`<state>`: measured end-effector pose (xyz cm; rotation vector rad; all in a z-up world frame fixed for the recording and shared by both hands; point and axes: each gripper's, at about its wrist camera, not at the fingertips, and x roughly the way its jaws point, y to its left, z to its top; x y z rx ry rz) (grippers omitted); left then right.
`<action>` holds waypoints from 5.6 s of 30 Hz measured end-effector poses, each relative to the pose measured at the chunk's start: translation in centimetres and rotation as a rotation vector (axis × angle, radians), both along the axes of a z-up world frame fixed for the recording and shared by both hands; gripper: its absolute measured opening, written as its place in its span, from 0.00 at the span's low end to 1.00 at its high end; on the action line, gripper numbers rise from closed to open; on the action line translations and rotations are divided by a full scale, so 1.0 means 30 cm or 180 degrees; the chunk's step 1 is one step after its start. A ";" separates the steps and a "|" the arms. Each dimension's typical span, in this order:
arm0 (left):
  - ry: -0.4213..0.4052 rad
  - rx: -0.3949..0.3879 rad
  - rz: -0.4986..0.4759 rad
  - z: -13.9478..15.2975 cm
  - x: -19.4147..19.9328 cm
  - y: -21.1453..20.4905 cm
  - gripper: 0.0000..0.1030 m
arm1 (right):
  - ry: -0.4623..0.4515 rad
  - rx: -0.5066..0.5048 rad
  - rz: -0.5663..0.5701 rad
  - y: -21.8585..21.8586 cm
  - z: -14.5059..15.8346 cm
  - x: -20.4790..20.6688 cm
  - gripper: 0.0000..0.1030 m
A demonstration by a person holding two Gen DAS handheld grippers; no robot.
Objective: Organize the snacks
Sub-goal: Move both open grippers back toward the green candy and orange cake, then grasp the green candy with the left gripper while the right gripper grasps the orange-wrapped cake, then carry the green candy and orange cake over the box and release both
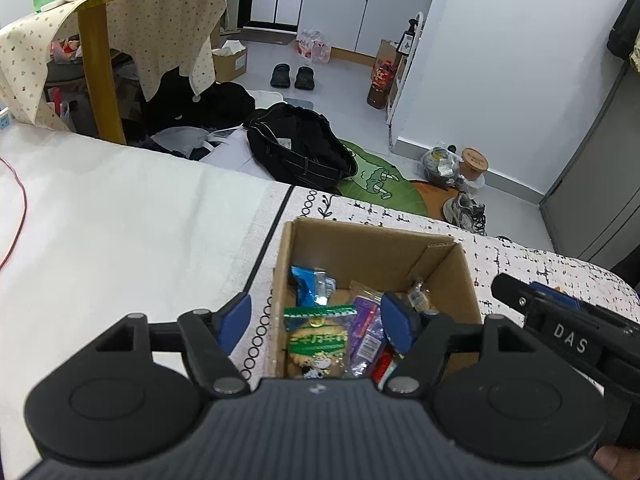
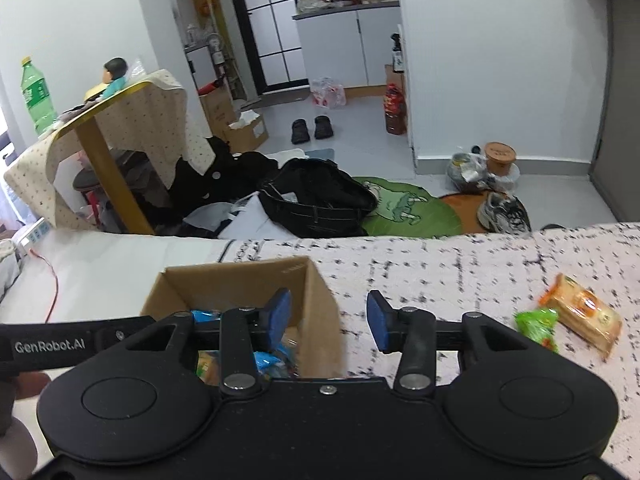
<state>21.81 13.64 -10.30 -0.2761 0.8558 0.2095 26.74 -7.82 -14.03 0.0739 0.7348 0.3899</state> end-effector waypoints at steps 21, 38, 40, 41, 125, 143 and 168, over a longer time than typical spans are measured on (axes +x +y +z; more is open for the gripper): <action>-0.0151 0.0091 -0.0353 0.043 -0.019 -0.225 1.00 | 0.0098 -0.0054 -0.0149 -0.236 0.030 -0.089 0.81; -0.0094 0.0183 -0.0597 0.035 -0.092 -0.388 1.00 | 0.0192 -0.0085 -0.0349 -0.471 0.031 -0.166 0.96; -0.0096 0.0191 -0.0605 0.038 -0.092 -0.401 1.00 | 0.0202 -0.0101 -0.0338 -0.497 0.030 -0.173 0.98; -0.0091 0.0200 -0.0608 0.039 -0.094 -0.411 1.00 | 0.0206 -0.0104 -0.0340 -0.510 0.030 -0.175 0.99; 0.0520 -0.0216 -0.0575 -0.255 0.386 -0.790 0.26 | 0.0258 -0.0413 0.0537 -0.690 -0.228 0.250 0.68; 0.0443 -0.0167 -0.0677 -0.198 0.279 -0.737 0.26 | 0.0422 -0.0709 0.0345 -0.637 -0.234 0.214 0.33; 0.0161 -0.0044 -0.1057 0.023 0.093 -0.684 0.26 | 0.0451 -0.0332 -0.0154 -0.642 0.008 -0.025 0.31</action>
